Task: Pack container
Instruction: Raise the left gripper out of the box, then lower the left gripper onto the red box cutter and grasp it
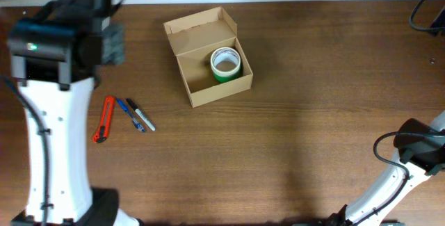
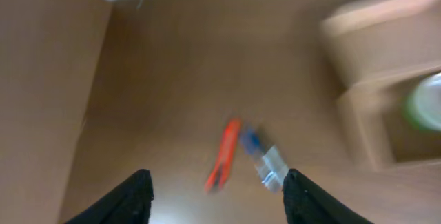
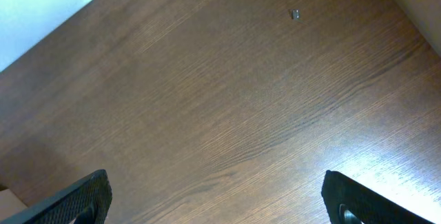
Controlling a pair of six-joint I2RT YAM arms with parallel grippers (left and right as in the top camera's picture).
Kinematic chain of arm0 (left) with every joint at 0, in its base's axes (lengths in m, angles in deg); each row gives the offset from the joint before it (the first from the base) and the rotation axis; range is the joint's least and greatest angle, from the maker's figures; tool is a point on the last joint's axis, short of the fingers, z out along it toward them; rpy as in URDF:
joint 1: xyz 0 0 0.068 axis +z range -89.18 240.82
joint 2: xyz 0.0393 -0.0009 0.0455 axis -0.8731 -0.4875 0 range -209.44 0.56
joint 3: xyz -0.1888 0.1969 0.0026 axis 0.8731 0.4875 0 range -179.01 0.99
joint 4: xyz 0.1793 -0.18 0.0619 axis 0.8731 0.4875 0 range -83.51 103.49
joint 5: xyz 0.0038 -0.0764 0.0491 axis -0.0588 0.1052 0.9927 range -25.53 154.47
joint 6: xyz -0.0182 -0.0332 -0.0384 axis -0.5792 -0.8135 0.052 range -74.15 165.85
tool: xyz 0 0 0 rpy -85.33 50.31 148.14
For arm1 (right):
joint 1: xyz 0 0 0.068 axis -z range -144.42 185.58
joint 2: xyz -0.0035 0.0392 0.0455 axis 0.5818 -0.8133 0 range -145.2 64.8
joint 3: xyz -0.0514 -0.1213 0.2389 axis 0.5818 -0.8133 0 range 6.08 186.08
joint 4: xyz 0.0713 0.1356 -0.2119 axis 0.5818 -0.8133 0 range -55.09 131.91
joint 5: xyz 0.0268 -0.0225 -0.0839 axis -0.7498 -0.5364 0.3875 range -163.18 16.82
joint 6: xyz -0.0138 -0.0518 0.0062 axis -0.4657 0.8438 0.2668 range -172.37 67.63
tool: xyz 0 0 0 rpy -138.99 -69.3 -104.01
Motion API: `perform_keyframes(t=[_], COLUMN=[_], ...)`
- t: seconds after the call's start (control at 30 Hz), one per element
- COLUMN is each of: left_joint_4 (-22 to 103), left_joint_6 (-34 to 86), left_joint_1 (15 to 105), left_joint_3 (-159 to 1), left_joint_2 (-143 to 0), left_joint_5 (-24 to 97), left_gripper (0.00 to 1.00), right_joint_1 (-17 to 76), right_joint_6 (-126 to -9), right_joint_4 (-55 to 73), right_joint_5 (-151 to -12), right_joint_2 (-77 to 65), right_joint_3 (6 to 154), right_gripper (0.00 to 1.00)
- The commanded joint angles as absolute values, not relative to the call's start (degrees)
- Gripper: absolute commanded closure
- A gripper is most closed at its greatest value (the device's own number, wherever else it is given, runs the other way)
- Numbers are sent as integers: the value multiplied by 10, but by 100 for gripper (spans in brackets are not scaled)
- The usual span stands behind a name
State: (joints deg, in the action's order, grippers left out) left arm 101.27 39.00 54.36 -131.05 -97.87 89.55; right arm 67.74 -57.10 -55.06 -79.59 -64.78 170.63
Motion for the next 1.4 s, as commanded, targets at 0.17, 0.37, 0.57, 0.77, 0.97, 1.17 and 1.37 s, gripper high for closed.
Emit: perform_keyframes(t=[0.17,0.37,0.57,0.77,0.97,1.17,1.37], left_joint_4=[874,826,808,798,775,763,762], left_joint_6=[506,582,596,611,642,652,655], left_joint_1=[716,773,788,788,788,788,787], left_joint_3=[-1001,-945,-945,-945,-945,-945,-944], left_joint_2=[-1007,-1103,-1205,-1267,-1274,-1281,-1318], left_joint_5=[720,679,682,680,669,672,672], left_gripper=[36,37,41,56,57,60,62], right_joint_1=[675,675,675,675,675,675,675], right_joint_6=[-576,-576,-576,-576,-576,-576,-576], right_joint_4=[-554,-554,-554,-554,-554,-554,-554], right_joint_5=[-801,-801,-801,-801,-801,-801,-801], right_joint_2=[-642,-642,-642,-642,-642,-642,-642], right_joint_3=[1709,1709,1709,1709,1709,1709,1709], right_gripper=[1,1,1,1,1,1,1])
